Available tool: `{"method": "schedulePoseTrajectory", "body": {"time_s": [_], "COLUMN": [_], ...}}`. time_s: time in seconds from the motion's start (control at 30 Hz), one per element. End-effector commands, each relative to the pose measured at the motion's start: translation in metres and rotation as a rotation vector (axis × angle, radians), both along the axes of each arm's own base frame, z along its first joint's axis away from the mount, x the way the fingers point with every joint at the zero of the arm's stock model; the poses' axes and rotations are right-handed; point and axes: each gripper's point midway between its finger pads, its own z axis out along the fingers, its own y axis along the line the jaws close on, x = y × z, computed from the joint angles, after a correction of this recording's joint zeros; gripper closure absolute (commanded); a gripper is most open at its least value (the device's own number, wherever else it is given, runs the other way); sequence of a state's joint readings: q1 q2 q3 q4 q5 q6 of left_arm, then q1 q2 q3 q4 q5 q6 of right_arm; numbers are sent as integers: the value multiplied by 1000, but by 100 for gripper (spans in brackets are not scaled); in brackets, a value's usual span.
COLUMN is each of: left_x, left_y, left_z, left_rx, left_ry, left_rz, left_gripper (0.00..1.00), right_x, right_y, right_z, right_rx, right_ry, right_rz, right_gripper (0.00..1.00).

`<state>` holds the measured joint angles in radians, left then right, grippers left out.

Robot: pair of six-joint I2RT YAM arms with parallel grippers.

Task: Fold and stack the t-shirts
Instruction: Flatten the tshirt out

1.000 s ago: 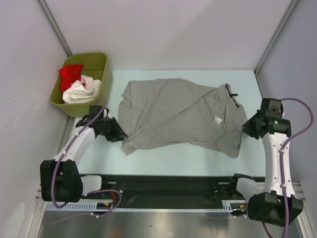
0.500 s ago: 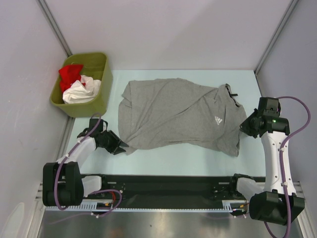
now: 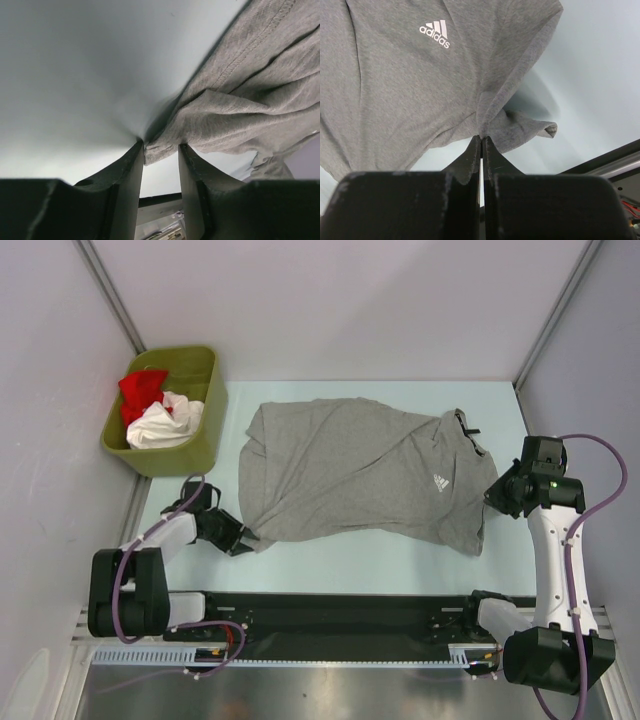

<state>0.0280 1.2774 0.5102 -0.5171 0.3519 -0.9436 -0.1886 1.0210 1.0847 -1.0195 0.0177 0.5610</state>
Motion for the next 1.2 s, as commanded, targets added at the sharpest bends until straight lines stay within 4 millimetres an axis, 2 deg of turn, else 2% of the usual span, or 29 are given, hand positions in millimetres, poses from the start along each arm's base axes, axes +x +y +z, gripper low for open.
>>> {"method": "schedulePoseTrajectory", "body": {"time_s": [0.0,0.1,0.2,0.23,0.3,0.33,0.37,0.4,0.47,0.57,0.67,0.73,0.77,0.83,0.87,0.9,0.93,0.97,1.0,1.03,1.07,1.1,1.13,1.17], "left_x": [-2,0,3,4,13,12,20,23,31,40,48,55,65,78,95,104,114,132,141,153,170,179,189,205], "left_y": [8,7,4,4,8,11,9,18,21,24,20,19,18,13,13,13,12,11,11,11,11,11,11,9], "left_z": [-13,-18,-17,-13,-2,6,17,21,39,54,69,82,97,118,144,157,165,198,213,219,260,276,292,324], "left_rx": [37,30,22,26,69,102,131,197,240,266,279,302,313,332,361,385,397,417,438,454,480,499,515,534], "left_ry": [60,66,61,40,-2,-22,-64,-85,-150,-222,-287,-337,-383,-455,-524,-559,-574,-655,-694,-705,-798,-838,-876,-945], "left_rz": [43,32,4,-22,-49,-80,-122,-142,-163,-191,-244,-278,-282,-314,-315,-340,-353,-346,-363,-374,-362,-380,-386,-380], "left_gripper": [60,63,75,82,85,85,85,84,83,82,90,100,100,100,100,100,100,100,100,100,100,100,100,100], "right_x": [7,9,11,12,14,15,16,16,16,16,20,27,33,57,67,89,101,114,128,151,162,170,191,197], "right_y": [-1,-1,0,-1,1,2,4,6,8,9,3,-5,-8,-15,-20,-25,-28,-34,-39,-45,-50,-59,-68,-73], "right_z": [17,18,18,18,19,17,16,15,11,12,21,31,37,61,72,90,104,114,156,150,162,177,199,218], "right_rx": [-27,-30,-29,-31,-30,-27,-24,-20,-19,-25,-63,-106,-117,-128,-128,-130,-130,-133,-151,-147,-152,-162,-171,-174], "right_ry": [-59,-61,-61,-64,-69,-63,-59,-57,-46,-45,-60,-79,-95,-157,-187,-225,-256,-273,-368,-344,-367,-394,-443,-490], "right_rz": [18,26,32,34,42,47,52,58,66,74,71,59,48,27,3,-10,-17,-31,-42,-46,-53,-73,-85,-97], "right_gripper": [100,100,100,100,100,100,100,100,100,100,100,100,100,100,100,100,100,100,100,100,100,100,100,100]}}
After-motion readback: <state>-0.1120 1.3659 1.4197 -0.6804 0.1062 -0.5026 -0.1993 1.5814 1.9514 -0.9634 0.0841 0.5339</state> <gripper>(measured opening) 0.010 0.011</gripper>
